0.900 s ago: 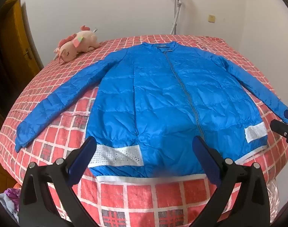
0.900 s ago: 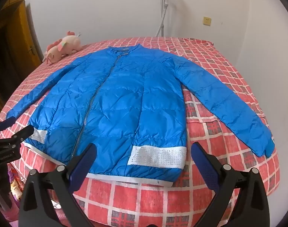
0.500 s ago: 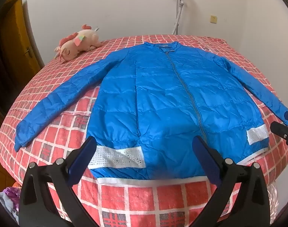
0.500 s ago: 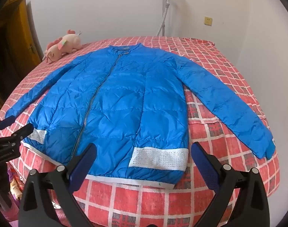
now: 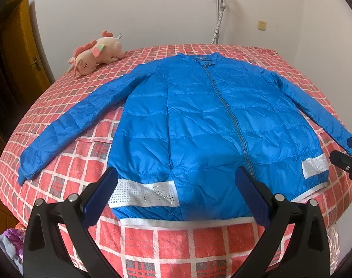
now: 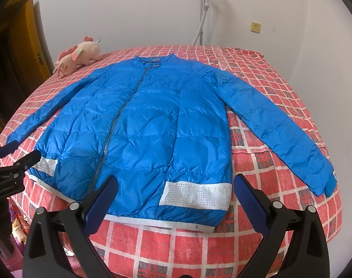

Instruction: Fold large clothes

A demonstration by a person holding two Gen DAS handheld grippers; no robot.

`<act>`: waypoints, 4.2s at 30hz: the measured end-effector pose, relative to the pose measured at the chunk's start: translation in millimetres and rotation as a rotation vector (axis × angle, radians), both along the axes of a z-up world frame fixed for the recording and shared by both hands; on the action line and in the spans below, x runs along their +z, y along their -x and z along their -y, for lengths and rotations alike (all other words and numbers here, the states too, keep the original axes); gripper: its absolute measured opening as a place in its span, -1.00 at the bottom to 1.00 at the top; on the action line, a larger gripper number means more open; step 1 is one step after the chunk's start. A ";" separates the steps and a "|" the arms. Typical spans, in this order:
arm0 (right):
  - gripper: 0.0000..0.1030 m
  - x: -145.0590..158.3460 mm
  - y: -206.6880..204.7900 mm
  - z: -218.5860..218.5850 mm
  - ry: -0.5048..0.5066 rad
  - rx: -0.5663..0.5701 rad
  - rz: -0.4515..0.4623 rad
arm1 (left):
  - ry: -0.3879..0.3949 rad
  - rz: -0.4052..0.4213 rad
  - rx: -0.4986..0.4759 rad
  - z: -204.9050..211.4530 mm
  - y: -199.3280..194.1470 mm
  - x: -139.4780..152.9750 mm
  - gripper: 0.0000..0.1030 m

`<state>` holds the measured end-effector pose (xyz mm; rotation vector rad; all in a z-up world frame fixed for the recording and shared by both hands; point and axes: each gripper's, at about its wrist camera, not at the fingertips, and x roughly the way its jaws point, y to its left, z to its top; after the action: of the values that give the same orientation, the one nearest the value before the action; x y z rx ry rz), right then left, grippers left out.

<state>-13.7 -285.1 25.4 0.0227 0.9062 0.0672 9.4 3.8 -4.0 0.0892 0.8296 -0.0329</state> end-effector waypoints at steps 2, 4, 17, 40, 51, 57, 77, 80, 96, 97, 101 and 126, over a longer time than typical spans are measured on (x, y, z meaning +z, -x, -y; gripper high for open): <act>0.92 0.2 -0.1 0.0 0.000 0.001 -0.001 | -0.001 0.001 0.001 0.7 -0.8 -0.3 0.94; 0.92 0.2 -0.2 -0.4 0.001 0.002 0.000 | 0.001 0.003 0.000 -2.2 2.7 3.0 0.94; 0.92 0.6 -1.7 -0.9 0.004 0.001 -0.001 | 0.004 0.006 0.001 -4.2 3.2 5.0 0.94; 0.92 -0.2 -2.6 -3.2 0.006 0.004 -0.003 | 0.002 0.010 0.010 -6.3 2.2 6.7 0.94; 0.92 -0.9 -6.1 -6.3 0.007 0.010 -0.002 | -0.001 0.010 0.012 -6.9 -0.5 6.6 0.94; 0.92 -3.8 -10.9 -4.2 -0.009 0.015 -0.002 | -0.003 0.010 0.011 -4.4 -2.1 5.4 0.94; 0.92 -18.1 -29.7 164.1 -0.154 -0.347 -0.043 | -0.008 -0.032 -0.147 54.5 -88.2 -1.0 0.94; 0.92 -24.4 -15.0 222.9 -0.208 -0.491 -0.084 | 0.003 -0.035 -0.155 66.1 -113.4 -4.0 0.94; 0.80 -95.3 1.0 354.4 -0.472 -0.743 -0.254 | 0.024 -0.068 -0.113 65.3 -170.7 -34.9 0.94; 0.78 -96.8 1.3 354.4 -0.463 -0.750 -0.253 | 0.025 -0.065 -0.112 64.2 -170.2 -34.7 0.94; 0.36 -92.8 -5.7 355.3 -0.391 -0.763 -0.235 | 0.030 -0.070 -0.112 62.1 -172.4 -36.1 0.94; -0.46 26.1 -190.5 163.0 -0.134 -0.350 -0.019 | 0.129 -0.046 -0.056 27.6 -177.9 -18.6 0.94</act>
<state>176.9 -448.1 51.5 0.3062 0.9044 -0.1982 187.3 -23.8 -22.7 -0.0104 0.8688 -0.1411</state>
